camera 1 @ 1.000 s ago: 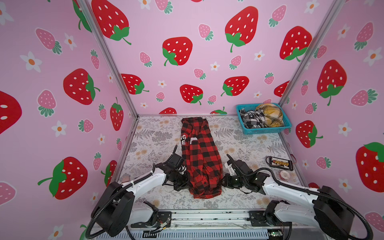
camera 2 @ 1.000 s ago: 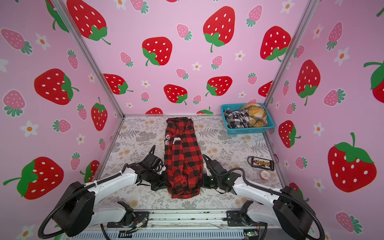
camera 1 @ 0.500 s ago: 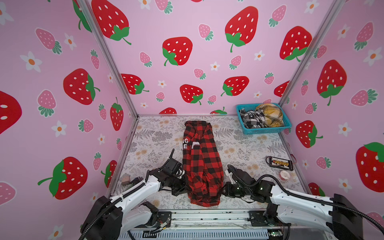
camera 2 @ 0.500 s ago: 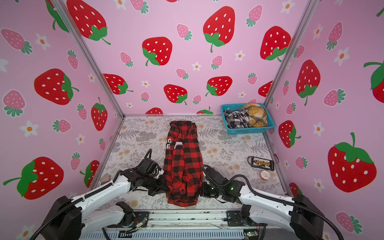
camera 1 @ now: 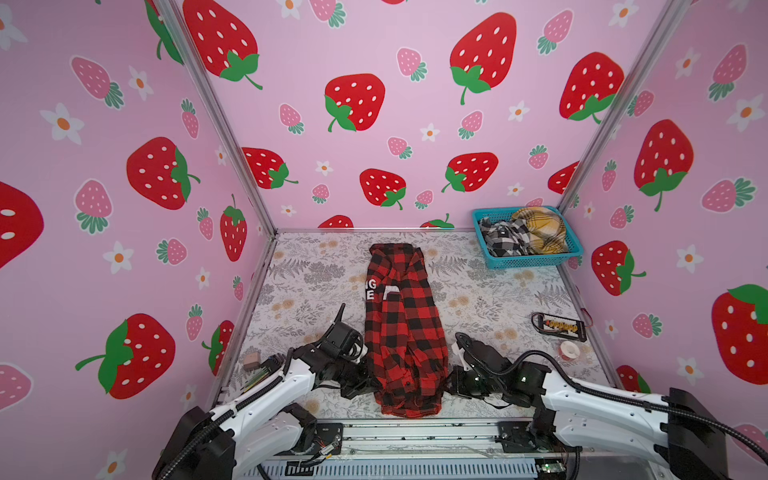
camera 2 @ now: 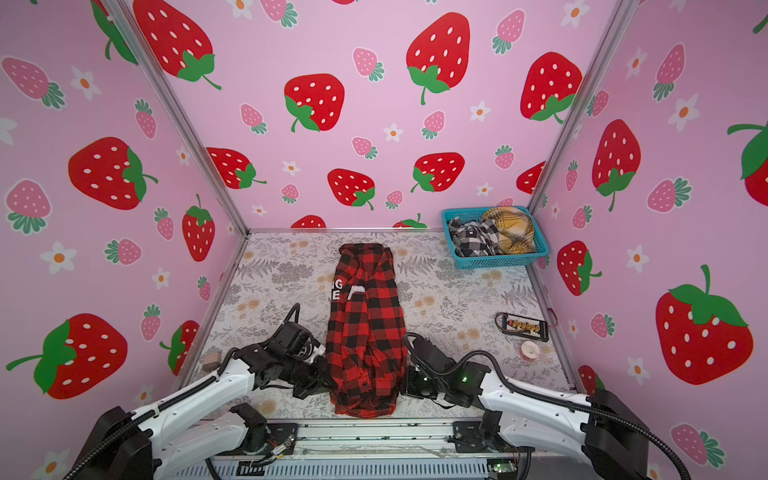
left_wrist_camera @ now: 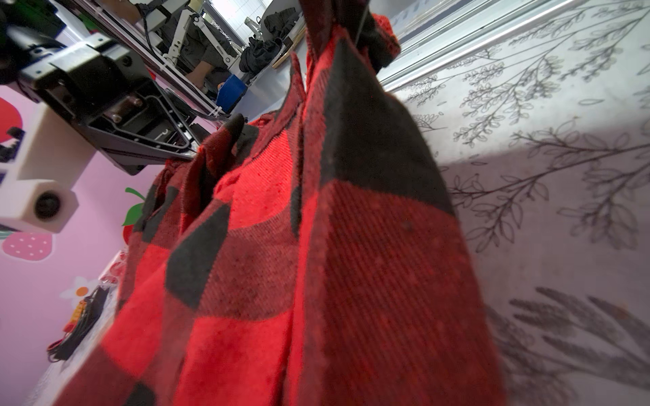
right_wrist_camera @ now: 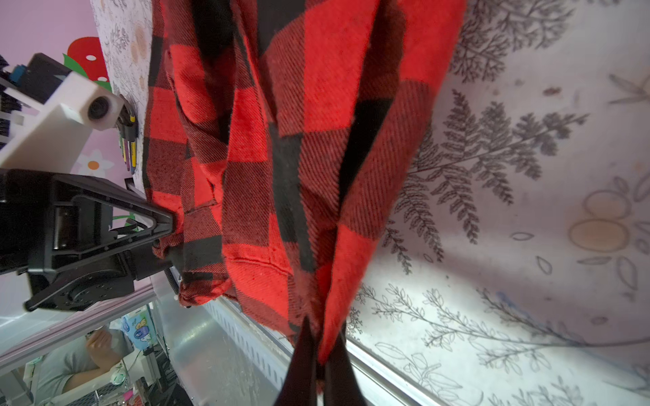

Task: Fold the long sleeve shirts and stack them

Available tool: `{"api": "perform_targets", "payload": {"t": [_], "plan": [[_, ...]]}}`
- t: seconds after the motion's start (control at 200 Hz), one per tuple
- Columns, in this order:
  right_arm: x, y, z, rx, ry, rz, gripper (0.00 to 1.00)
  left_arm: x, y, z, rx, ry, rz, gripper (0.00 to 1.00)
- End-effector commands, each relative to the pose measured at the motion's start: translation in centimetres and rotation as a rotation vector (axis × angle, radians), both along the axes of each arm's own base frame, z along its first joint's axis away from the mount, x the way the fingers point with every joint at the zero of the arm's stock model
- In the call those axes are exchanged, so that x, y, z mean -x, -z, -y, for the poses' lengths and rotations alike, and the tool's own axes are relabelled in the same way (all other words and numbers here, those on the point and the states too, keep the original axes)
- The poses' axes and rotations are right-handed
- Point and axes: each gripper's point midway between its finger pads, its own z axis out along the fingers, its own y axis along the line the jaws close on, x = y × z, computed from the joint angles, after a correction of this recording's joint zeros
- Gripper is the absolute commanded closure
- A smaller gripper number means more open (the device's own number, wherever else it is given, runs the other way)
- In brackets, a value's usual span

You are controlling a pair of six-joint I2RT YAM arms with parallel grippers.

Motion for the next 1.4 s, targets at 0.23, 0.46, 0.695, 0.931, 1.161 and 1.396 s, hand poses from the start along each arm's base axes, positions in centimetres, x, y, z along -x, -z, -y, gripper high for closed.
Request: {"api": "perform_targets", "payload": {"t": [0.23, 0.46, 0.695, 0.931, 1.161, 1.396], "plan": [[-9.0, -8.9, -2.8, -0.155, 0.042, 0.141, 1.0, -11.0, -9.1, 1.7, 0.185, -0.178, 0.227, 1.0], [-22.1, -8.7, -6.0, -0.222, 0.008, 0.145, 0.98, -25.0, -6.9, -0.4, 0.134, -0.288, 0.256, 0.86], [-34.2, -6.2, -5.1, -0.106, 0.083, 0.166, 0.33, -37.4, -6.1, -5.0, -0.041, -0.333, 0.323, 0.52], [-32.9, -9.4, -1.8, 0.065, 0.085, 0.329, 0.27, -35.8, -12.6, -7.8, -0.178, -0.327, 0.431, 0.43], [-27.8, -7.5, -4.5, 0.099, -0.042, 0.38, 0.6, -28.8, -7.9, 0.1, -0.028, -0.205, 0.339, 0.7], [-28.6, -3.3, -7.6, 0.032, -0.095, 0.301, 0.72, -32.1, -5.2, 4.6, 0.013, -0.044, 0.337, 0.78]]}}
